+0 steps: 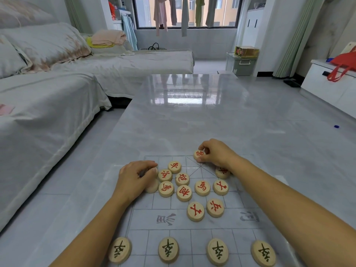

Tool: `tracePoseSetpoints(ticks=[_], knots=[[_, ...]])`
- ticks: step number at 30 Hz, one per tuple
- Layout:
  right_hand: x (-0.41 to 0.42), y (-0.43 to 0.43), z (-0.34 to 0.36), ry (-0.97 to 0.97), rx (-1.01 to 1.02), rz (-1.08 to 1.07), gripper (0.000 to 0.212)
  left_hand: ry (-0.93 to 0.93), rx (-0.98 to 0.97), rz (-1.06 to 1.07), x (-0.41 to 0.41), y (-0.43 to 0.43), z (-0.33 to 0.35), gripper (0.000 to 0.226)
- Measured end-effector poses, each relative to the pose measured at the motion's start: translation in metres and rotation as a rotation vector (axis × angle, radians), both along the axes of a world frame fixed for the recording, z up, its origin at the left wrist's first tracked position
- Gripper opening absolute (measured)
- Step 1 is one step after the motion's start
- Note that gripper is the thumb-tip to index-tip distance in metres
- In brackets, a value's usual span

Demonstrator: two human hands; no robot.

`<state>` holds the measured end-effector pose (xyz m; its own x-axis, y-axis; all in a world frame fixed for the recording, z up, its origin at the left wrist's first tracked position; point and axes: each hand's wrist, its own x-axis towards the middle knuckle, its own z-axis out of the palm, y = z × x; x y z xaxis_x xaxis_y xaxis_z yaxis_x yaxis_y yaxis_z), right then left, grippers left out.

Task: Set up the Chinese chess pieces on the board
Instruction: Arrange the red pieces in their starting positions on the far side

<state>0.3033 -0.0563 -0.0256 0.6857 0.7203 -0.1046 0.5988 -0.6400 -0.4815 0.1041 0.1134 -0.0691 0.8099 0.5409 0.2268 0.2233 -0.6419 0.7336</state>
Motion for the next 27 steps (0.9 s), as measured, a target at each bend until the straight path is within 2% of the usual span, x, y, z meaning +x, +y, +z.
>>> tracePoseSetpoints(ticks=[5, 7, 9, 11, 14, 16, 21, 27], knots=[[0.002, -0.008, 0.003, 0.071, 0.09, -0.067, 0.049, 0.004, 0.011, 0.006, -0.001, 0.0, 0.0, 0.055], [0.015, -0.025, 0.013, 0.109, 0.215, -0.153, 0.042, 0.009, 0.012, 0.005, -0.001, 0.001, 0.0, 0.055], [0.032, -0.05, 0.023, 0.083, 0.255, -0.231, 0.032, 0.008, 0.008, 0.007, 0.0, 0.001, -0.001, 0.054], [0.045, -0.076, 0.028, 0.073, 0.204, -0.252, 0.027, 0.009, 0.007, 0.012, 0.0, 0.001, -0.001, 0.052], [0.047, -0.106, 0.025, 0.108, 0.061, -0.166, 0.024, 0.013, -0.007, 0.015, -0.001, 0.001, 0.0, 0.057], [0.038, -0.114, 0.02, 0.147, -0.01, -0.103, 0.023, 0.017, -0.016, 0.018, -0.001, -0.001, 0.001, 0.05], [0.016, -0.103, 0.006, 0.06, -0.055, -0.008, 0.046, 0.01, -0.033, 0.028, -0.001, -0.005, 0.005, 0.039], [0.011, -0.094, 0.008, 0.012, -0.097, 0.009, 0.047, 0.011, -0.043, 0.034, -0.002, -0.004, 0.006, 0.037]])
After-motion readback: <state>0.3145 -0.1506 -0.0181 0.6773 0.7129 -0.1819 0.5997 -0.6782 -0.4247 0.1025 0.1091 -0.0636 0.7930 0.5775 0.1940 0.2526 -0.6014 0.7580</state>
